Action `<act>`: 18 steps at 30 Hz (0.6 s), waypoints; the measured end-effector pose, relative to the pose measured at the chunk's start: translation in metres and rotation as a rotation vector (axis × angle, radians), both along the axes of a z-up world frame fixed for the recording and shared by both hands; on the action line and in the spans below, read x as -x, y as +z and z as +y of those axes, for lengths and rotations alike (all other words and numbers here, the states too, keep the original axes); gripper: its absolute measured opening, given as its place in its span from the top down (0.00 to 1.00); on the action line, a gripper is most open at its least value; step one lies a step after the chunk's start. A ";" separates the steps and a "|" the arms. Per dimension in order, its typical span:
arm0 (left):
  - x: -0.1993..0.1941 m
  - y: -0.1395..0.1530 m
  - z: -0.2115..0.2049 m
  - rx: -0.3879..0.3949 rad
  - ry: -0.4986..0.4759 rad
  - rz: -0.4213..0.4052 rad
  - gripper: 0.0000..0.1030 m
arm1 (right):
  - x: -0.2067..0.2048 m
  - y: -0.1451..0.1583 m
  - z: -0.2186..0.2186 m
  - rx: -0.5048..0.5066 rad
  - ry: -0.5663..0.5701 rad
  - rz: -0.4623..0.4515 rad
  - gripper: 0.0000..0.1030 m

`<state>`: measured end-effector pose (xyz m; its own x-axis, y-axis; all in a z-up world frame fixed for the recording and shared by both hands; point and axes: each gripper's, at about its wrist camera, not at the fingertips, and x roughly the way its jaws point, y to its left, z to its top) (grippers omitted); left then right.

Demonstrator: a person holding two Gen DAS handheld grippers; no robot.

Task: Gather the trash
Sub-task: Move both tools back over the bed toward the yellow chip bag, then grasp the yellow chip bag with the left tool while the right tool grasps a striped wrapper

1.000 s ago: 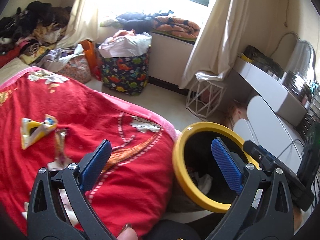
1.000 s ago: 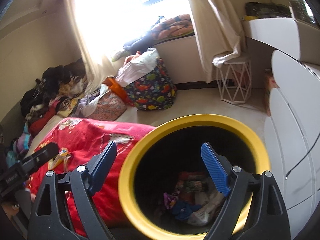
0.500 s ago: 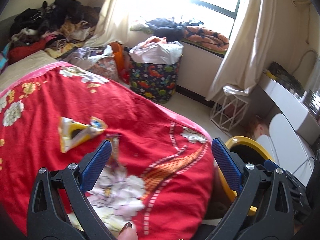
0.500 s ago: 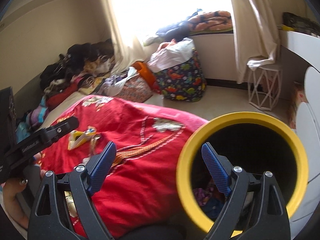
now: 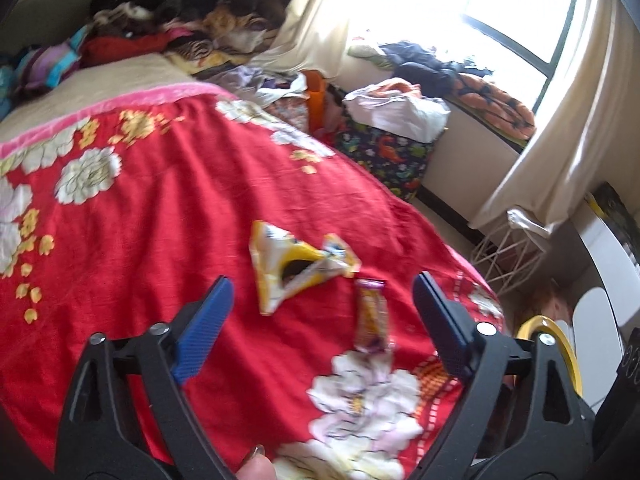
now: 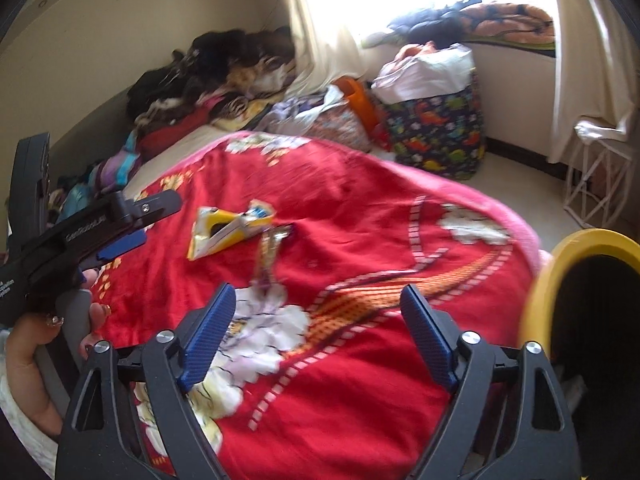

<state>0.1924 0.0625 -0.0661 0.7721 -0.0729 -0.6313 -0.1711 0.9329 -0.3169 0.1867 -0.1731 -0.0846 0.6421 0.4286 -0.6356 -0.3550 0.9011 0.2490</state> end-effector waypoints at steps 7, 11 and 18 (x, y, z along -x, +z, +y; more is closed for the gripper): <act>-0.014 -0.024 0.024 0.057 0.022 0.076 0.45 | -0.034 -0.024 0.044 -0.019 0.075 0.087 0.43; -0.021 -0.036 0.029 0.096 0.022 0.107 0.48 | -0.051 -0.037 0.061 -0.020 0.097 0.129 0.47; -0.031 -0.049 0.031 0.144 0.007 0.128 0.58 | -0.057 -0.051 0.069 -0.037 0.150 0.183 0.91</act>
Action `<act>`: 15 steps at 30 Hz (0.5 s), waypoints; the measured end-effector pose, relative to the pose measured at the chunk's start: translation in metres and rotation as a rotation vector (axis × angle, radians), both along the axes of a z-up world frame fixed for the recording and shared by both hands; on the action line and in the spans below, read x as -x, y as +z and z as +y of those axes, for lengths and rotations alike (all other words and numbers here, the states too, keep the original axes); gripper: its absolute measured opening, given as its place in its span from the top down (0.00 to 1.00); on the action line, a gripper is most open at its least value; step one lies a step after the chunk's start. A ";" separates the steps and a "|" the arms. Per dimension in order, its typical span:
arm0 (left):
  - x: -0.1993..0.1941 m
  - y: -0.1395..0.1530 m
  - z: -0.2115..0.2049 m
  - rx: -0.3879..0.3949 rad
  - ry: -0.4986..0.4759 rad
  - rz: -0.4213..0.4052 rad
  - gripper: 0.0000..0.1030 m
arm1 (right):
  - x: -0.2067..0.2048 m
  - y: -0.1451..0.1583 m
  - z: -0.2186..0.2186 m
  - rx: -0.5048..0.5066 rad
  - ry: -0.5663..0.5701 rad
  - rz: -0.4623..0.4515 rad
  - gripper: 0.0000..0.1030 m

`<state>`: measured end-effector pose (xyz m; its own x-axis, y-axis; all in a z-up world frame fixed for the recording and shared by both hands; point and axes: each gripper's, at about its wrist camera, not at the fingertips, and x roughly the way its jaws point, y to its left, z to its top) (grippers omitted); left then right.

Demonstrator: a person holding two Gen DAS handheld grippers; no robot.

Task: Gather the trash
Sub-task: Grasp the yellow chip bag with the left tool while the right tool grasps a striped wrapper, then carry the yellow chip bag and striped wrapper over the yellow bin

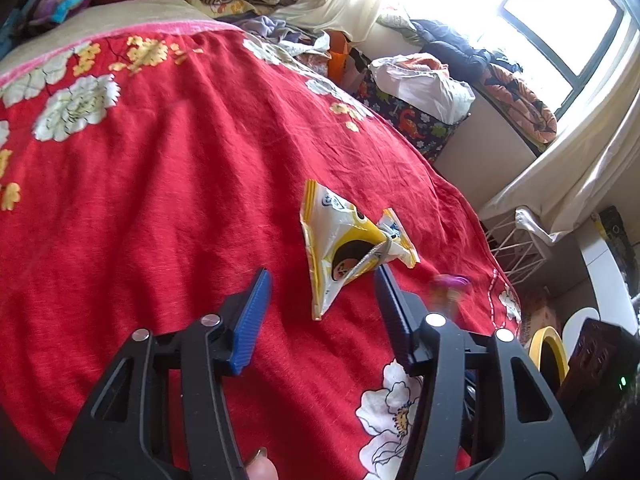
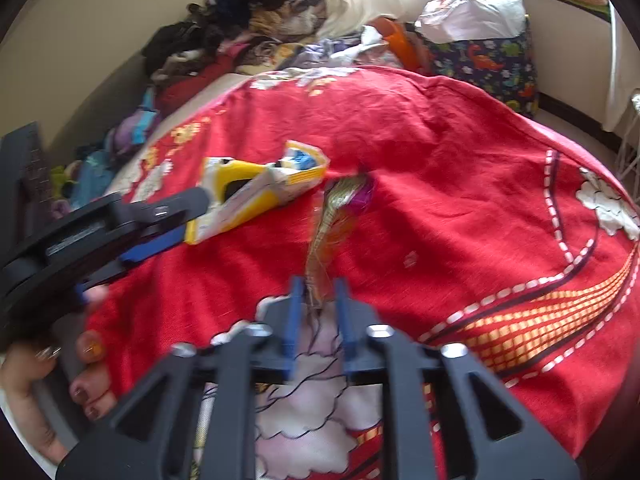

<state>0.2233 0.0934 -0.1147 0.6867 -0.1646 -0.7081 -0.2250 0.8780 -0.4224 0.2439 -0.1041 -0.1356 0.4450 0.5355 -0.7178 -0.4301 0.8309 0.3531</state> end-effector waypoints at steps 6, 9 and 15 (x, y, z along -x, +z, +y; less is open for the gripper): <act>-0.007 -0.010 -0.005 0.049 -0.013 0.025 0.82 | 0.027 0.017 -0.018 -0.057 0.009 -0.055 0.91; -0.005 -0.010 -0.013 0.031 -0.010 0.030 0.92 | 0.042 0.024 -0.033 -0.068 -0.010 -0.079 0.91; 0.005 0.001 -0.034 -0.005 -0.044 0.000 0.95 | 0.062 0.031 -0.066 -0.053 -0.060 -0.091 0.91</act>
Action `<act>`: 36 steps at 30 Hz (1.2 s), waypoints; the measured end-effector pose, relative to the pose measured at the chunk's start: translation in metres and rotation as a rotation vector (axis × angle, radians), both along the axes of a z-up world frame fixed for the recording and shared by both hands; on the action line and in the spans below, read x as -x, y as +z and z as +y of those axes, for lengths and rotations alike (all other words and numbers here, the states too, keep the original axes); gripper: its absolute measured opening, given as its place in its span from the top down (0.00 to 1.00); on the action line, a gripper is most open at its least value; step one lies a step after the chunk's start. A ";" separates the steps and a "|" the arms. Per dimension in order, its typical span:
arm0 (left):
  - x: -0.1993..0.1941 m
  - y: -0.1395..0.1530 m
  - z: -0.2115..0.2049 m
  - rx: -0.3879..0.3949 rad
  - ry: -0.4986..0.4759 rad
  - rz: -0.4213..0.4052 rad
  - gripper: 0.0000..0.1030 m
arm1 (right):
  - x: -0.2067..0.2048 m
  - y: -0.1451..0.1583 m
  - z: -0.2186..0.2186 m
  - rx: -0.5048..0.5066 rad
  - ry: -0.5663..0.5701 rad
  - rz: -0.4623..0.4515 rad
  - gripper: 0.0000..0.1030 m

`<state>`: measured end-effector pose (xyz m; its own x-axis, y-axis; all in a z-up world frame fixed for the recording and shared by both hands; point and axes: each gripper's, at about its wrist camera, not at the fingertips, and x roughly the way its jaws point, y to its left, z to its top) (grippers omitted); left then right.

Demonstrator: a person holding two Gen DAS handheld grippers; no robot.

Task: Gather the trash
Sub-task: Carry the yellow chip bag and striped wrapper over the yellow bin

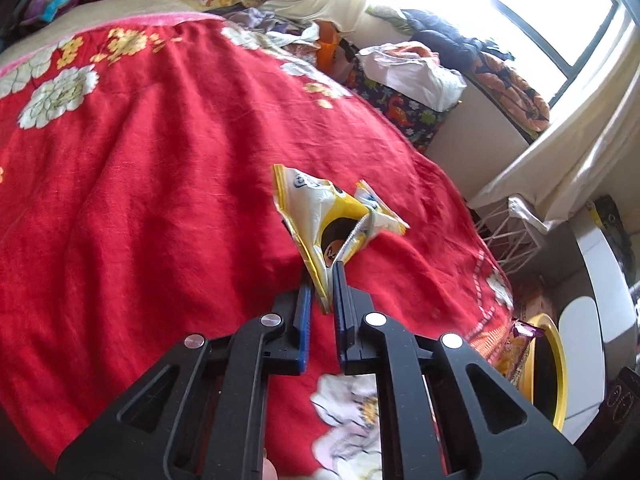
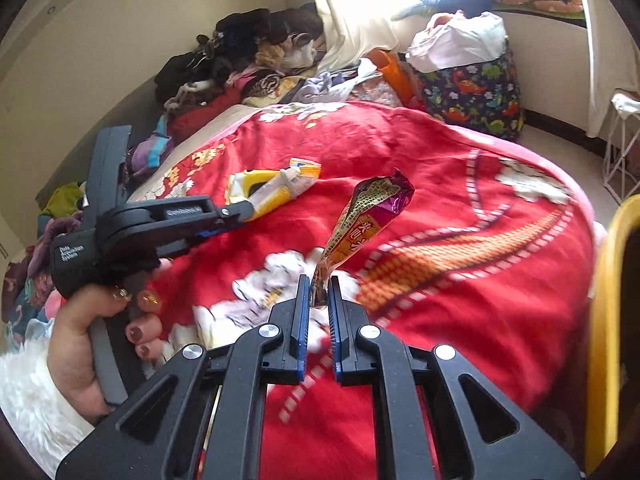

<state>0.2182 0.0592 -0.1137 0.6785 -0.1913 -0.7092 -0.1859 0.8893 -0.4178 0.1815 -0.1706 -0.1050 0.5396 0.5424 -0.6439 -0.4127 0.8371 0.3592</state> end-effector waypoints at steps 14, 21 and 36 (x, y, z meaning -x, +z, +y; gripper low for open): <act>0.015 0.031 -0.058 -0.016 -0.140 -0.071 0.95 | 0.013 0.022 -0.074 0.009 -0.164 -0.058 0.91; 0.021 0.046 -0.086 -0.027 -0.210 -0.109 0.95 | 0.019 0.024 -0.108 0.017 -0.234 -0.063 0.91; 0.035 0.064 -0.137 -0.070 -0.318 -0.162 0.95 | 0.031 0.024 -0.164 0.009 -0.359 -0.053 0.91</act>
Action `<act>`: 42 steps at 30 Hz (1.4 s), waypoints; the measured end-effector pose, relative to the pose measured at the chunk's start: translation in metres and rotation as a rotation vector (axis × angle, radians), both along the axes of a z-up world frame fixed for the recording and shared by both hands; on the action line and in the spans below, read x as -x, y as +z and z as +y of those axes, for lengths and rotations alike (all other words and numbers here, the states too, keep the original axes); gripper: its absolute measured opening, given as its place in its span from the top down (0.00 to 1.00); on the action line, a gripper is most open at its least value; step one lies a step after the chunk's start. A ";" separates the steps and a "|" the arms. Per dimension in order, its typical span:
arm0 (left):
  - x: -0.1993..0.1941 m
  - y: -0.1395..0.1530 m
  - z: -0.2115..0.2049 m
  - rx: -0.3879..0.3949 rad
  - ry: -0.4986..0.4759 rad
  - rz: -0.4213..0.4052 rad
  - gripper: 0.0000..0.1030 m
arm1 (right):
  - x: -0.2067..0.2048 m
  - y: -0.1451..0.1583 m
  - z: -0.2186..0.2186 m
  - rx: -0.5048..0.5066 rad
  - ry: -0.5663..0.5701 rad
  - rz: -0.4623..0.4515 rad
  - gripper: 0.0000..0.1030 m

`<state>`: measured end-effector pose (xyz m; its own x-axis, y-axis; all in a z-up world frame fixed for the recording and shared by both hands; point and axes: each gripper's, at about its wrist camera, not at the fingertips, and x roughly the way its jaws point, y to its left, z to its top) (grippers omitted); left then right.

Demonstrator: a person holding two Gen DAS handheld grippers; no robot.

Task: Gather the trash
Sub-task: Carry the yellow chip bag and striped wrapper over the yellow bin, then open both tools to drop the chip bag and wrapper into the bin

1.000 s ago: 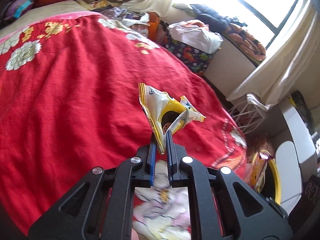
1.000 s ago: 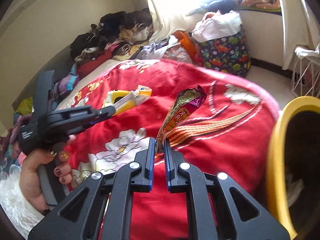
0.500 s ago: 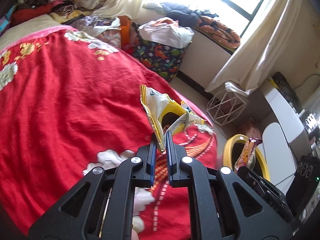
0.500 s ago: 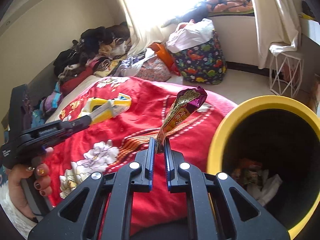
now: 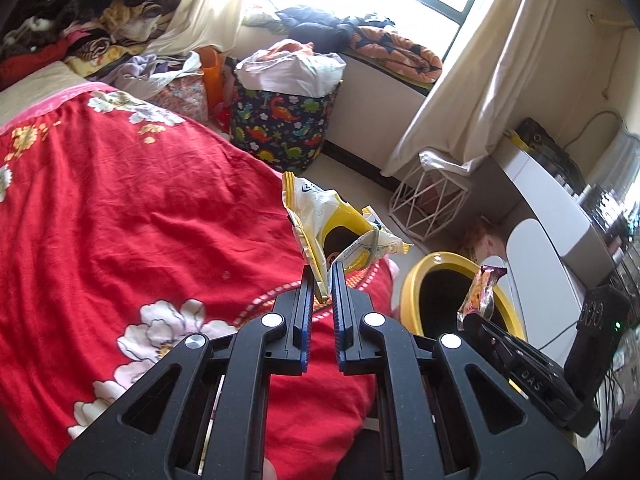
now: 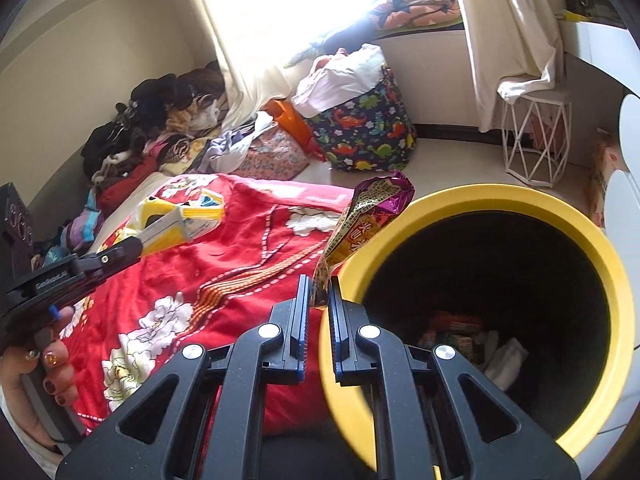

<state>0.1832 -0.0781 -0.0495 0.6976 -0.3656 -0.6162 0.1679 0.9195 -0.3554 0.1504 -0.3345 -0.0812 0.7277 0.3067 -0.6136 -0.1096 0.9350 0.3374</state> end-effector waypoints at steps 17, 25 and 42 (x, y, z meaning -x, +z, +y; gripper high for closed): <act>0.007 -0.001 -0.075 -0.084 -0.148 -0.028 0.95 | 0.012 -0.017 -0.062 -0.016 -0.106 0.093 0.91; 0.007 -0.007 -0.112 -0.110 -0.213 -0.017 0.95 | 0.019 -0.026 -0.082 -0.024 -0.124 0.133 0.90; 0.003 -0.019 -0.181 -0.173 -0.321 0.010 0.94 | 0.054 -0.025 -0.121 -0.042 -0.203 0.116 0.70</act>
<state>0.1798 -0.2593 -0.0682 0.5577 -0.4549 -0.6943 0.4552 0.8671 -0.2025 0.0965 -0.4551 -0.1061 0.7024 0.1886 -0.6863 0.1207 0.9187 0.3760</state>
